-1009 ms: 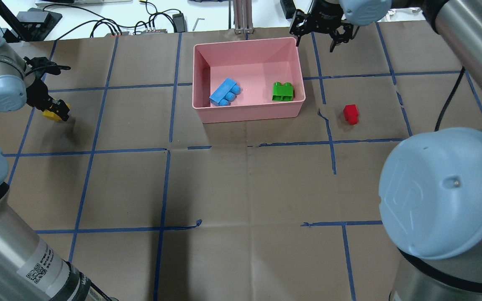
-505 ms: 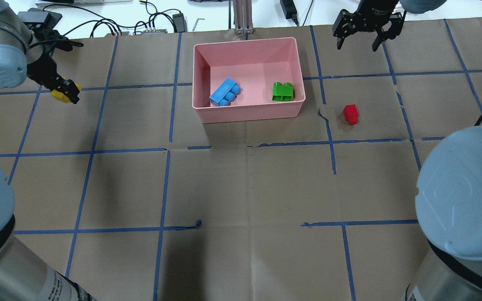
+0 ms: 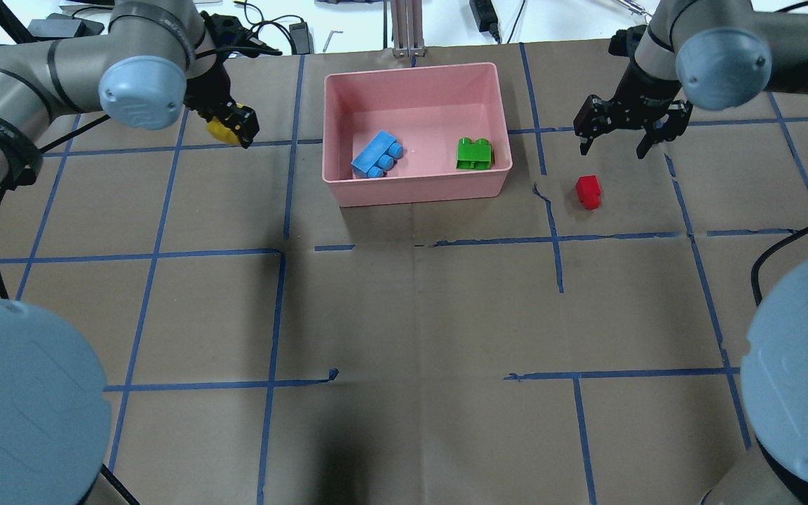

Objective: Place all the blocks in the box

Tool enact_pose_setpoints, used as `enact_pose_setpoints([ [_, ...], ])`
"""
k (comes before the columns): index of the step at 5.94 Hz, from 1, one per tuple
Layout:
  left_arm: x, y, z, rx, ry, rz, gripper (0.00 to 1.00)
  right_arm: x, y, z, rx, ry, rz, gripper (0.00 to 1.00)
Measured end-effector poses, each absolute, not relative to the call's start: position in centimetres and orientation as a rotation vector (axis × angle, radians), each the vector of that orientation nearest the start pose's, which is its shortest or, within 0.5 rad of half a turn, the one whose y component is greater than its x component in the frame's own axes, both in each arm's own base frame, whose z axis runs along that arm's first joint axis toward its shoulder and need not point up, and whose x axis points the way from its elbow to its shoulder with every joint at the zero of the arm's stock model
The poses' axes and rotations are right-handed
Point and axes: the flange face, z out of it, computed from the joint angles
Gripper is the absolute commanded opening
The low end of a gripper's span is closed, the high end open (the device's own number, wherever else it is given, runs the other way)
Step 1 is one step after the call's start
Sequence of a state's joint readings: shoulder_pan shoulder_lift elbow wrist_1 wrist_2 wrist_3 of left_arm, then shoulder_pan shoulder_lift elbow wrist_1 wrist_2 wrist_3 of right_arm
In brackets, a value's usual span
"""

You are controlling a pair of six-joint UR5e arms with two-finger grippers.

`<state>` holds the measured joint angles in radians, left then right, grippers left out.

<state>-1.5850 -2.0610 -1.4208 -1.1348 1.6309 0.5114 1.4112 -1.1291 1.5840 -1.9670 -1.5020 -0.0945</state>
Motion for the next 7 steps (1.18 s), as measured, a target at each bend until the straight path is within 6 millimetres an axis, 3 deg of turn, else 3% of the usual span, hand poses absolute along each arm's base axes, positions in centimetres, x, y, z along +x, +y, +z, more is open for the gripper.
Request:
enact_pose_setpoints([
  [1, -20.5, -67.4, 30.7, 0.73, 2.971, -0.186, 0.0, 4.0, -62.8, 23.7, 0.063, 3.073, -0.008, 0.99],
  [2, -26.2, -67.1, 28.9, 0.677, 2.989, -0.245, 0.0, 4.0, -62.8, 21.6, 0.0, 3.078, -0.071, 0.99],
  [3, -29.9, -66.8, 26.9, 0.647, 3.005, -0.255, 0.28, 3.9, -63.5, 20.0, -0.049, 3.079, -0.098, 0.99],
  [4, -31.6, -66.7, 25.5, 0.638, 3.011, -0.272, 0.99, 3.9, -63.8, 18.8, -0.071, 3.079, -0.094, 0.94],
  [5, -32.3, -66.8, 25.0, 0.637, 3.011, -0.298, 1.0, 3.9, -63.8, 18.3, -0.077, 3.081, -0.085, 0.64],
  [6, -32.3, -66.7, 25.3, 0.638, 3.009, -0.311, 1.0, 3.9, -63.7, 18.0, -0.072, 3.081, -0.074, 0.45],
  [7, -31.8, -66.6, 26.3, 0.635, 3.006, -0.316, 1.0, 3.8, -63.7, 18.1, -0.062, 3.081, -0.067, 0.39],
])
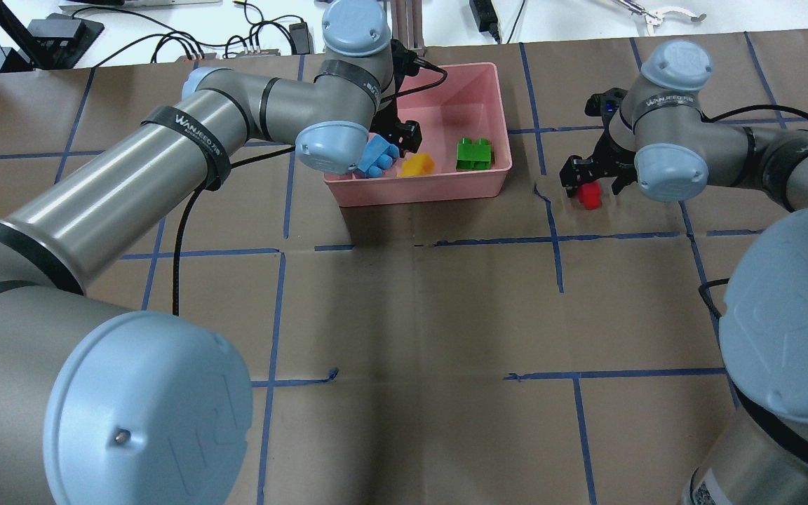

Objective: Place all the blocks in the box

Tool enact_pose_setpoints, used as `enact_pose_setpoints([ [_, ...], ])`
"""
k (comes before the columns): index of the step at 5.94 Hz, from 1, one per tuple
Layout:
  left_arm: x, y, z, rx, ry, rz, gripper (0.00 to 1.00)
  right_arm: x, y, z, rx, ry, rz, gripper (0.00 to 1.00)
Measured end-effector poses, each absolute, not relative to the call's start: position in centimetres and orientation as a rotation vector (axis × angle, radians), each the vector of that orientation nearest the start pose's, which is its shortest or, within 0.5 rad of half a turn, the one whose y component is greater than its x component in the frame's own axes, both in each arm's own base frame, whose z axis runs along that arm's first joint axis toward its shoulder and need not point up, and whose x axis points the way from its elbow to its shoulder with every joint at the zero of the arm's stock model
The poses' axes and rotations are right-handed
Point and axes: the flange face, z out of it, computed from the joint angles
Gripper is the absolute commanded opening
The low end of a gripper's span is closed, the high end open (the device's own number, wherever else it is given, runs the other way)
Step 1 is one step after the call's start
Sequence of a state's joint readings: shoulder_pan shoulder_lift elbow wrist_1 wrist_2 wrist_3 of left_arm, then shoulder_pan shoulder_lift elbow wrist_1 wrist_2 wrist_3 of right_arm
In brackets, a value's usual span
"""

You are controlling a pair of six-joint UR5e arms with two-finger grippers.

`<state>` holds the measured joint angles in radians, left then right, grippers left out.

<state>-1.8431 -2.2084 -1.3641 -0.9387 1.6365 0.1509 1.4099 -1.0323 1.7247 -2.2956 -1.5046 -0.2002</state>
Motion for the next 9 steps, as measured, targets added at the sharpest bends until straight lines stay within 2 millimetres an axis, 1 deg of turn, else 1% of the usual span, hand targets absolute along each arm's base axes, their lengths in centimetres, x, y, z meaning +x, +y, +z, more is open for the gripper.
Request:
enact_pose_setpoints([
  [1, -30.4, -66.3, 28.5, 0.613, 3.008, -0.311, 1.0, 3.8, -63.8, 18.3, -0.057, 3.082, -0.072, 0.39],
  [2, -27.9, -65.8, 31.7, 0.564, 3.015, -0.285, 1.0, 3.8, -63.8, 18.6, -0.056, 3.083, -0.079, 0.39],
  [3, -25.4, -65.0, 34.4, 0.511, 3.025, -0.232, 1.0, 3.8, -64.3, 19.5, -0.058, 3.09, -0.101, 0.39],
  [4, -23.7, -63.7, 36.8, 0.475, 3.031, -0.167, 1.0, 3.8, -65.5, 21.8, -0.058, 3.105, -0.129, 0.39],
  [5, -21.7, -62.1, 39.3, 0.431, 3.037, -0.103, 1.0, 3.9, -67.2, 25.8, -0.043, 3.111, -0.137, 0.39],
  [6, -18.9, -60.5, 41.2, 0.371, 3.046, -0.039, 1.0, 5.5, -68.7, 29.8, -0.014, 3.104, -0.125, 0.39],
  [7, -16.6, -58.8, 42.5, 0.319, 3.053, 0.006, 1.0, 9.4, -69.7, 32.4, 0.032, 3.096, -0.115, 0.4],
  [8, -15.6, -57.6, 43.8, 0.292, 3.057, 0.012, 1.0, 14.0, -70.4, 33.4, 0.09, 3.087, -0.12, 0.4],
  [9, -15.6, -56.7, 45.3, 0.264, 3.062, 0.0, 1.0, 18.8, -70.7, 32.9, 0.149, 3.077, -0.116, 0.49],
])
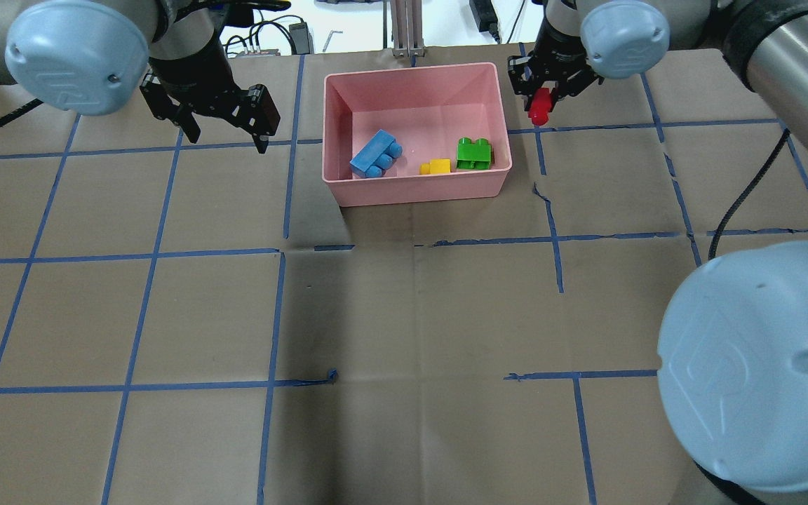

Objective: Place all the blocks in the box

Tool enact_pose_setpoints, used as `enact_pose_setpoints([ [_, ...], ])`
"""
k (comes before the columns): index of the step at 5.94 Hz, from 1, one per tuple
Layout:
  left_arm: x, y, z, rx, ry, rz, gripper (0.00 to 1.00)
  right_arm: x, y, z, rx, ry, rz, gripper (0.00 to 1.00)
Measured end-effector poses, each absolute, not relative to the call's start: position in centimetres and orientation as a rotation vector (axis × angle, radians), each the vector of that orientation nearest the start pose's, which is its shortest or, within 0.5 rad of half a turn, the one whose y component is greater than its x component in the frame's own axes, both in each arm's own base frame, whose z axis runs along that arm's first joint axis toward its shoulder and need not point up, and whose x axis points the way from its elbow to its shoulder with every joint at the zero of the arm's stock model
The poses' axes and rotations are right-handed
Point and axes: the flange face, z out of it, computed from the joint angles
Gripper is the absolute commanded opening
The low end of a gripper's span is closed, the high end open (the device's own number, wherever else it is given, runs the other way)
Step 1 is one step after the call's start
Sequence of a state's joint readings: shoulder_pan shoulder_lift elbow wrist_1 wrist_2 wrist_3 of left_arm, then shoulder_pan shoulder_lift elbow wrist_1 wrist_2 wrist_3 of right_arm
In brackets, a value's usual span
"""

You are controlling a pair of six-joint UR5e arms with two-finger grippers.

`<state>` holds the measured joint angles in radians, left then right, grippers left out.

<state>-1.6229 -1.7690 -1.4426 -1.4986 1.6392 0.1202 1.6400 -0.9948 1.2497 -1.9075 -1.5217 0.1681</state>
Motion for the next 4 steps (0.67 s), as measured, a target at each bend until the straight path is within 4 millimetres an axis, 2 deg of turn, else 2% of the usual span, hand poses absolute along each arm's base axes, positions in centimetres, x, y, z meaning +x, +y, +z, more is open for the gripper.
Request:
enact_pose_setpoints([
  [1, -15.7, -55.2, 47.2, 0.232, 3.066, -0.001, 1.0, 23.2, -70.7, 31.1, 0.202, 3.071, -0.091, 0.99],
  [2, -15.4, -53.1, 49.2, 0.212, 3.068, 0.015, 1.0, 25.8, -70.5, 29.4, 0.234, 3.07, -0.074, 1.0],
  [3, -15.1, -52.0, 50.2, 0.201, 3.068, 0.042, 1.0, 26.5, -70.6, 28.9, 0.248, 3.068, -0.077, 1.0],
  [4, -15.0, -51.4, 50.9, 0.198, 3.066, 0.042, 1.0, 26.3, -70.7, 29.9, 0.254, 3.068, -0.102, 1.0],
])
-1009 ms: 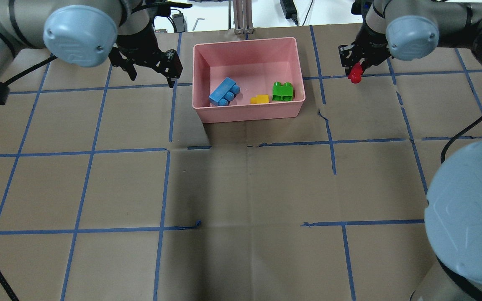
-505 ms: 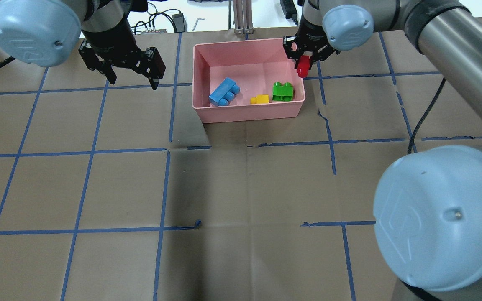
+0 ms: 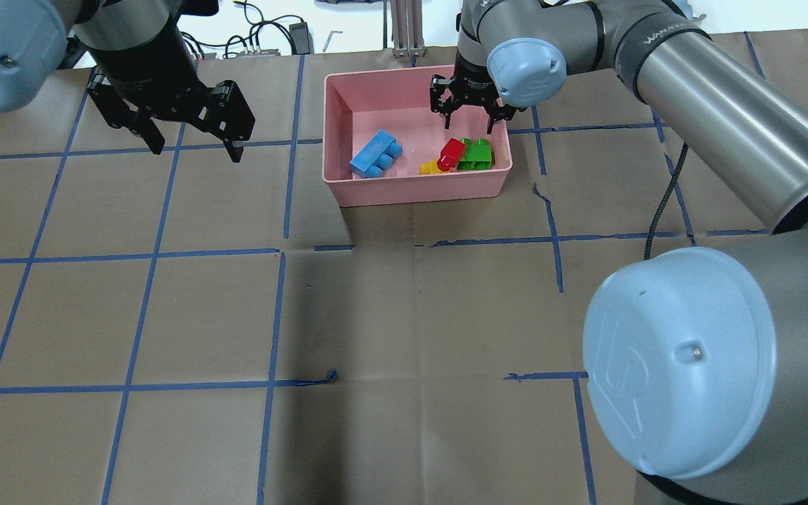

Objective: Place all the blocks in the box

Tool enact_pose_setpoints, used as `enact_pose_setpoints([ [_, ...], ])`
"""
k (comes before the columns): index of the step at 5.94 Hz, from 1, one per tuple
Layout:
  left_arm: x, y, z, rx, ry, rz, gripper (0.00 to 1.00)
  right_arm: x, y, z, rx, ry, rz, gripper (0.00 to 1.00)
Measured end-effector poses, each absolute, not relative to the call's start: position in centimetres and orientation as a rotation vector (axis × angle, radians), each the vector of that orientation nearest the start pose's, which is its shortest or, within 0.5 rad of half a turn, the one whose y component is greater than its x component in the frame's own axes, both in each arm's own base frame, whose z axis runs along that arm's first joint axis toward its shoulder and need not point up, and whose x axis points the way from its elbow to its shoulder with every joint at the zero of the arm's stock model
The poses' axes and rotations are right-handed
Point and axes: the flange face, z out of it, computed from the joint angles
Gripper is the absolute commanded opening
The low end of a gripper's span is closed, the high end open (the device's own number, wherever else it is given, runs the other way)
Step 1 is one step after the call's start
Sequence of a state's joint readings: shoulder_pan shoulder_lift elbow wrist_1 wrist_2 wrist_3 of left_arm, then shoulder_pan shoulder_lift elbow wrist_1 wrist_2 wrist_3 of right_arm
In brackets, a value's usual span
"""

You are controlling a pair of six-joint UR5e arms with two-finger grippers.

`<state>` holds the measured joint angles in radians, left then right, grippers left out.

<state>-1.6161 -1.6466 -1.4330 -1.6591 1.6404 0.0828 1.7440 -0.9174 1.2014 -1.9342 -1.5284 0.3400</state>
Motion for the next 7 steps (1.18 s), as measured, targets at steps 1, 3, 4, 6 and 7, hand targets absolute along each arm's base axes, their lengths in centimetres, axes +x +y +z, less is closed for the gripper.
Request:
enact_pose_setpoints([
  [1, -14.9, -50.9, 51.6, 0.193, 3.071, 0.024, 1.0, 25.7, -70.6, 32.1, 0.258, 3.067, -0.142, 1.0],
  [3, -15.0, -50.8, 51.8, 0.16, 3.091, 0.015, 0.99, 21.2, -68.6, 38.3, 0.331, 3.097, -0.106, 1.0],
  [4, -15.1, -50.9, 51.7, 0.124, 3.103, 0.018, 0.99, 18.1, -66.7, 41.7, 0.386, 3.109, -0.033, 0.99],
  [6, -15.2, -50.8, 51.6, 0.127, 3.116, 0.024, 0.99, 13.3, -62.4, 47.2, 0.476, 3.109, 0.111, 0.99],
  [7, -15.3, -50.6, 51.7, 0.132, 3.114, 0.019, 0.99, 12.4, -60.4, 48.5, 0.408, 3.116, 0.162, 0.99],
])
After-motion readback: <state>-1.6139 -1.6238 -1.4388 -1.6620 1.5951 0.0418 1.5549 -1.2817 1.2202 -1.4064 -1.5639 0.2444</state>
